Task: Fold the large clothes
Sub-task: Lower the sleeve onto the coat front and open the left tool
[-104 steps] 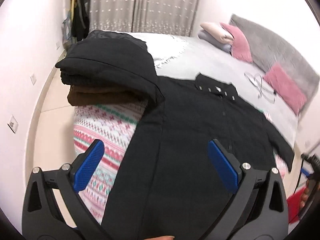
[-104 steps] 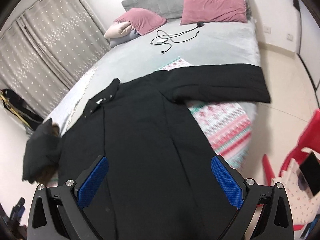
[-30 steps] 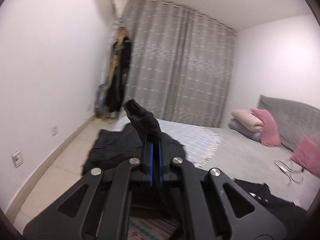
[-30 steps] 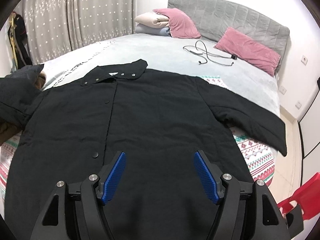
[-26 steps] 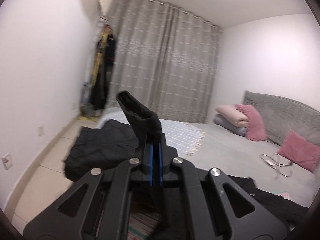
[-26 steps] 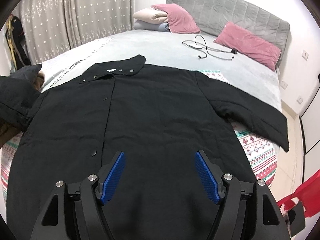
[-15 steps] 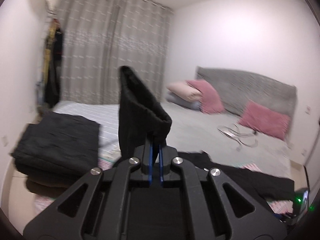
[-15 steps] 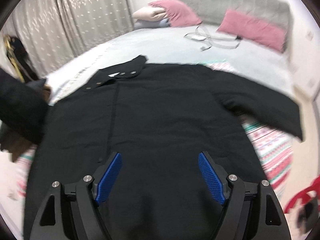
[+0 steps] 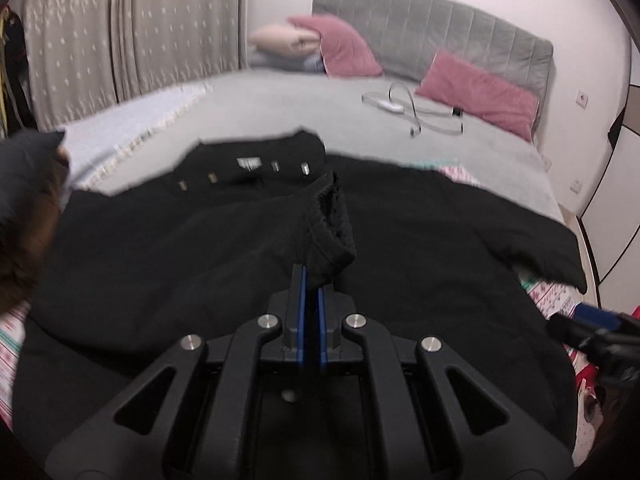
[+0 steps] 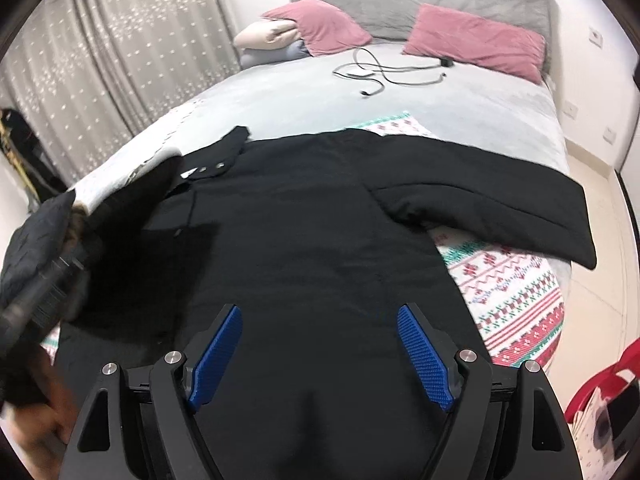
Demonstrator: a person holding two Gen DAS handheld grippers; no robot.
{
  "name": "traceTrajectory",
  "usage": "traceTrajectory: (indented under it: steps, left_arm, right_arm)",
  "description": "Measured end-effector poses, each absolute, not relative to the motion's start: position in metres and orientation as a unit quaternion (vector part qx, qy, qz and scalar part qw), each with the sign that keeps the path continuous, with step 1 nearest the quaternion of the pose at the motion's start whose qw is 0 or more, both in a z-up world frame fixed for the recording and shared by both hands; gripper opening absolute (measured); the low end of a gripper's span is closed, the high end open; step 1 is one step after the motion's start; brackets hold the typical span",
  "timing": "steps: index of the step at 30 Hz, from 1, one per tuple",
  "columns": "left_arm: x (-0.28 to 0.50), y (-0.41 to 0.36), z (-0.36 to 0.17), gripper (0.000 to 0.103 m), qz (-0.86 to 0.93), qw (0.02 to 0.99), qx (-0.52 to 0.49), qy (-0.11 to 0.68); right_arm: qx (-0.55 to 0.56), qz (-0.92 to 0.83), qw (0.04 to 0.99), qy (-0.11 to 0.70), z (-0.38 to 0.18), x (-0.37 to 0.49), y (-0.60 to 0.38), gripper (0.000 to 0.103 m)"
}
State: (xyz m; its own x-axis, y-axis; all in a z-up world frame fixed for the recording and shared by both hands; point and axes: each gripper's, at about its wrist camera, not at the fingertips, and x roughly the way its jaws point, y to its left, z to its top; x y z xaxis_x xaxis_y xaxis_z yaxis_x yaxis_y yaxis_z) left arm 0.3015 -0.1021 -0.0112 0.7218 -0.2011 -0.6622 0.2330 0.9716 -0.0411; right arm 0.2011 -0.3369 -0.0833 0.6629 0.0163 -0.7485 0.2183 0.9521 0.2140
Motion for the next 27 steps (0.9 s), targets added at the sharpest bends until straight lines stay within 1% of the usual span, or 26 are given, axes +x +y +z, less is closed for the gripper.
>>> traceTrajectory:
  steps: [13, 24, 27]
  left_arm:
    - [0.321, -0.144, -0.047, 0.008, -0.097, 0.915, 0.062, 0.388]
    - [0.332, -0.160, -0.062, 0.010, -0.085, 0.909, 0.069, 0.403]
    - [0.333, -0.147, -0.053, 0.022, -0.104, 0.896, 0.037, 0.430]
  right_arm:
    - [0.135, -0.065, 0.901, 0.408, -0.086, 0.208, -0.355, 0.082]
    - [0.123, -0.068, 0.902, 0.408, -0.088, 0.212, -0.349, 0.082]
    - [0.120, -0.069, 0.902, 0.410, -0.090, 0.214, -0.349, 0.082]
